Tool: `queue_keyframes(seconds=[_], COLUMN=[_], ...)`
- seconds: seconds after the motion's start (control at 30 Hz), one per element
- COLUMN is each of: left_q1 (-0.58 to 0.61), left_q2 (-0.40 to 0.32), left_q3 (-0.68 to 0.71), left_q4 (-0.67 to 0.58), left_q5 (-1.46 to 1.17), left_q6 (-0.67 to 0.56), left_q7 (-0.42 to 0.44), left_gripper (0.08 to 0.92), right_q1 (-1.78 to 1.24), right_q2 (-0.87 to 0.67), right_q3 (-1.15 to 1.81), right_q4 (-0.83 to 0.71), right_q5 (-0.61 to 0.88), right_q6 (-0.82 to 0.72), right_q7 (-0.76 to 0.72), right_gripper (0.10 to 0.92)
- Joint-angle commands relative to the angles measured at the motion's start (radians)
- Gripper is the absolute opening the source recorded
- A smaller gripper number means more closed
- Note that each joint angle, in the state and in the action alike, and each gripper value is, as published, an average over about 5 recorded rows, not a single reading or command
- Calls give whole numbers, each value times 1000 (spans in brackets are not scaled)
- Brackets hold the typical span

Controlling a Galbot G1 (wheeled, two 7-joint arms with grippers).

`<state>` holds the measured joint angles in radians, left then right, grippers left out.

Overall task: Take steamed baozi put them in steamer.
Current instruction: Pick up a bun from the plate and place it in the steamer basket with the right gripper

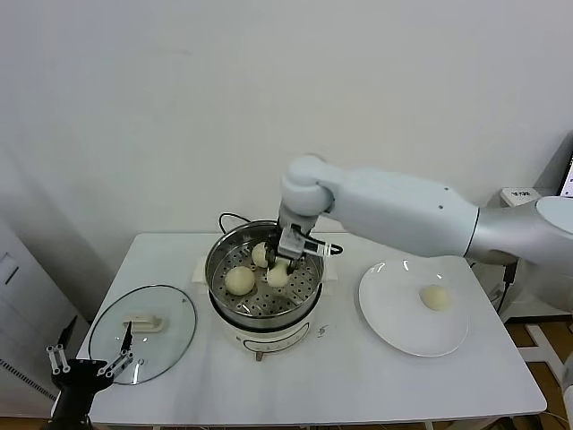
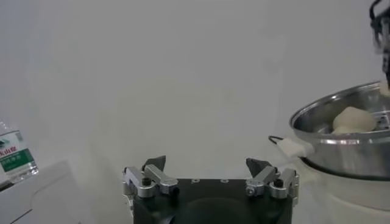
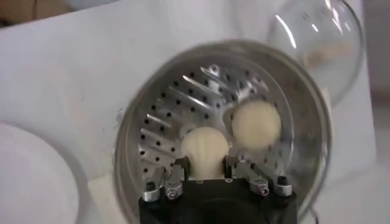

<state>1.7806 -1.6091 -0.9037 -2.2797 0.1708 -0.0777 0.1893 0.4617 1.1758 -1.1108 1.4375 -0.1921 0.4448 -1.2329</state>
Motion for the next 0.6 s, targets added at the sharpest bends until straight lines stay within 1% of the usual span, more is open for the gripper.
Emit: queue_keyframes(seconds=[0.03, 0.23, 0.33, 0.47, 0.6], left_q1=[1, 1, 1, 2, 1], left_q2=[-5, -7, -7, -10, -10], left_q3=[1, 1, 2, 2, 3], left_q4=[-5, -9, -8, -7, -7], left_q5=[-2, 1, 1, 2, 3], left_q6=[1, 3, 3, 1, 0], left_q7=[1, 1, 1, 1, 0], left_gripper=[823, 823, 823, 823, 823], right_q1=[-97, -119, -125, -124, -101], right_q2=[23, 16, 20, 24, 20], right_q3=[20, 32, 44, 64, 97], right_q4=[42, 52, 42, 15, -14], right_q5=[-129, -165, -188, -194, -173], right_q6=[230, 234, 241, 251, 249], right_q7=[-12, -3, 11, 14, 15], right_gripper=[374, 374, 397, 495, 617])
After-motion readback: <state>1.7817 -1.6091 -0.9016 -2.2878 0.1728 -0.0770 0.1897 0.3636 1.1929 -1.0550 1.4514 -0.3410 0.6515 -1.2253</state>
